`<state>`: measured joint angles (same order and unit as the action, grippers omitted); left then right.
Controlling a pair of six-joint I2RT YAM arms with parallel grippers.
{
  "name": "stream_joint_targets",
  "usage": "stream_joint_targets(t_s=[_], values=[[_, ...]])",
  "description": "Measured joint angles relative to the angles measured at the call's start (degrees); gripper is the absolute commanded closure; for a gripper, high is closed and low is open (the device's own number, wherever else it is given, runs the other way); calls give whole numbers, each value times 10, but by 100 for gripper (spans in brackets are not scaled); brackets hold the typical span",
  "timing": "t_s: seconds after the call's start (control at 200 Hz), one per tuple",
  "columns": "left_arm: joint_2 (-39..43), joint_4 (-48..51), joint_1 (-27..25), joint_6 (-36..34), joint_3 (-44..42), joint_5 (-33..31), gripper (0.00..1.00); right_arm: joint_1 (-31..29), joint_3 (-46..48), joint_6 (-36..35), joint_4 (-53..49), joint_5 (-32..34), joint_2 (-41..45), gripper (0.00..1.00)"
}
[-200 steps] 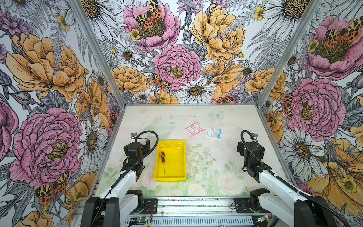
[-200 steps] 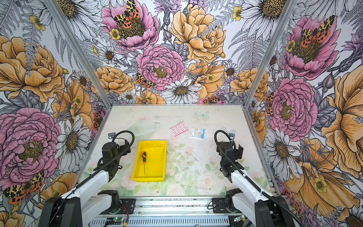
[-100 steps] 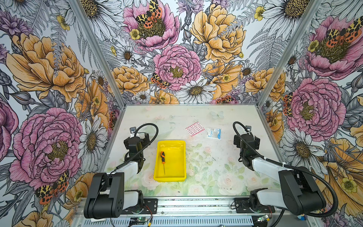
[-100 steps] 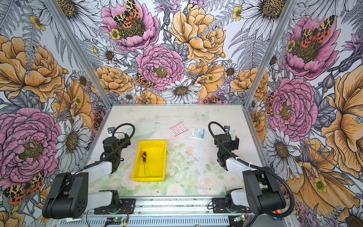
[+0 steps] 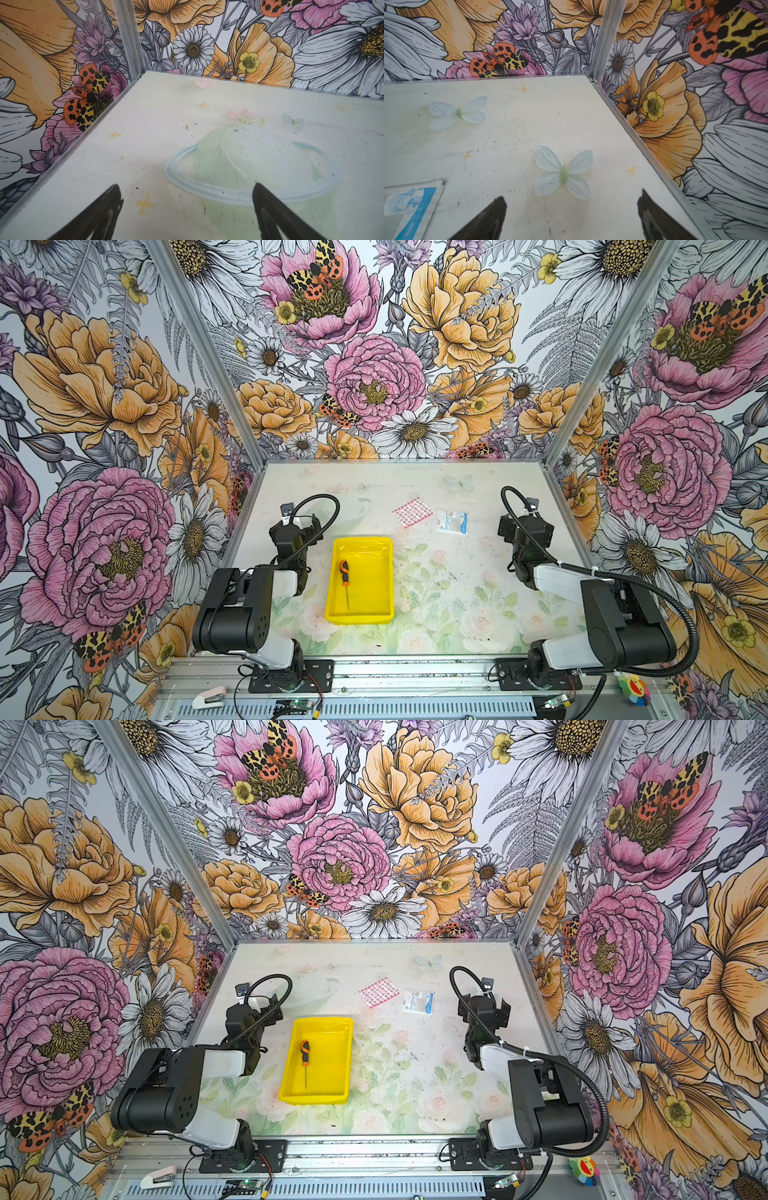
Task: Put the screwdriver in the bin
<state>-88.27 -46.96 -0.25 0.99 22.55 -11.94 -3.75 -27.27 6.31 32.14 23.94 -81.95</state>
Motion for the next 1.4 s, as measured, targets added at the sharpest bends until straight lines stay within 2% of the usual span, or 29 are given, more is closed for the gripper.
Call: stream_joint_targets(t_s=[0.095, 0.19, 0.385, 1.401], values=[[-7, -20, -5, -5, -7, 0, 1, 17, 19, -3, 71, -50, -23, 1], [-7, -37, -7, -6, -8, 0, 1, 40, 34, -4, 97, -94, -52, 0], [-7, -55, -7, -10, -8, 0, 1, 47, 45, -4, 125, -133, -59, 0], [-7, -60, -6, -10, -8, 7, 1, 47, 46, -4, 145, -147, -59, 0]])
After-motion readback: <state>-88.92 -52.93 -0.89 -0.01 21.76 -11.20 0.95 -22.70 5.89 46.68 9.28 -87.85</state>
